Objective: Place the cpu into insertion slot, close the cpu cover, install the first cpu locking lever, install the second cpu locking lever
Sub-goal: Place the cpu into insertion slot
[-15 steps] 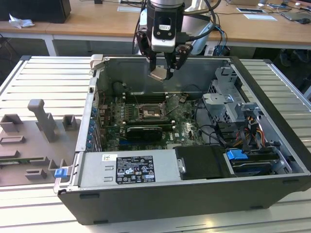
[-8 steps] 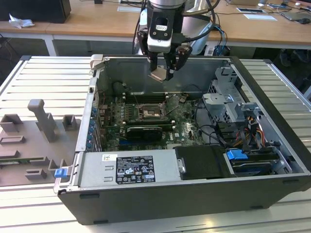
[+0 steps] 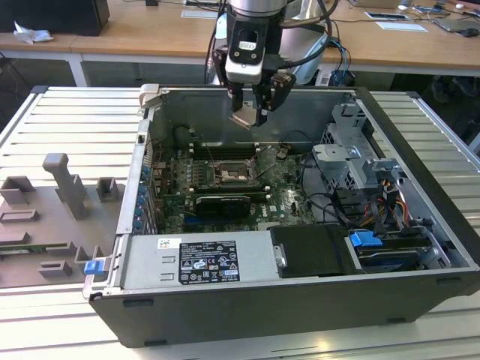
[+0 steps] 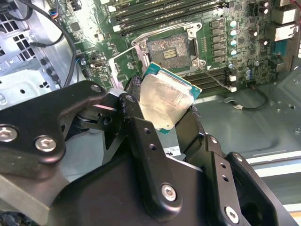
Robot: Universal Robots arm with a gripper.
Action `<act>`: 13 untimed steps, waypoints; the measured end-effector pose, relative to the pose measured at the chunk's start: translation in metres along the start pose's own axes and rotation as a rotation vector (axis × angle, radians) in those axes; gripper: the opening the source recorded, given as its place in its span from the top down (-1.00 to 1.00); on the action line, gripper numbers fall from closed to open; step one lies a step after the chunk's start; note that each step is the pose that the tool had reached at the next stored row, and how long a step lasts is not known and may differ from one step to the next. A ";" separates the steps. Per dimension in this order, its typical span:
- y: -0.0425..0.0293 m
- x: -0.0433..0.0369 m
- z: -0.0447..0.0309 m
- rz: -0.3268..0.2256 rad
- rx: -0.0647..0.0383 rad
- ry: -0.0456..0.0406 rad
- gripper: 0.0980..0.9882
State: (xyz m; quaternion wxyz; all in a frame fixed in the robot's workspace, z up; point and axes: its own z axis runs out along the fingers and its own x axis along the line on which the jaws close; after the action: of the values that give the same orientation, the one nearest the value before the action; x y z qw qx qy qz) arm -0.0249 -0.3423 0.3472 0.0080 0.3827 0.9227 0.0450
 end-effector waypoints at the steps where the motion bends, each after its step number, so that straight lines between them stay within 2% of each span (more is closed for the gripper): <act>1: 0.0000 0.0000 0.0003 0.001 0.000 -0.0001 0.00; 13: -0.0004 0.0001 0.0028 0.007 0.000 -0.0005 0.00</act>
State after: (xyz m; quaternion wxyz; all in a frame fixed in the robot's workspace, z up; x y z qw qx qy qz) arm -0.0251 -0.3423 0.3444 0.0082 0.3858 0.9214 0.0450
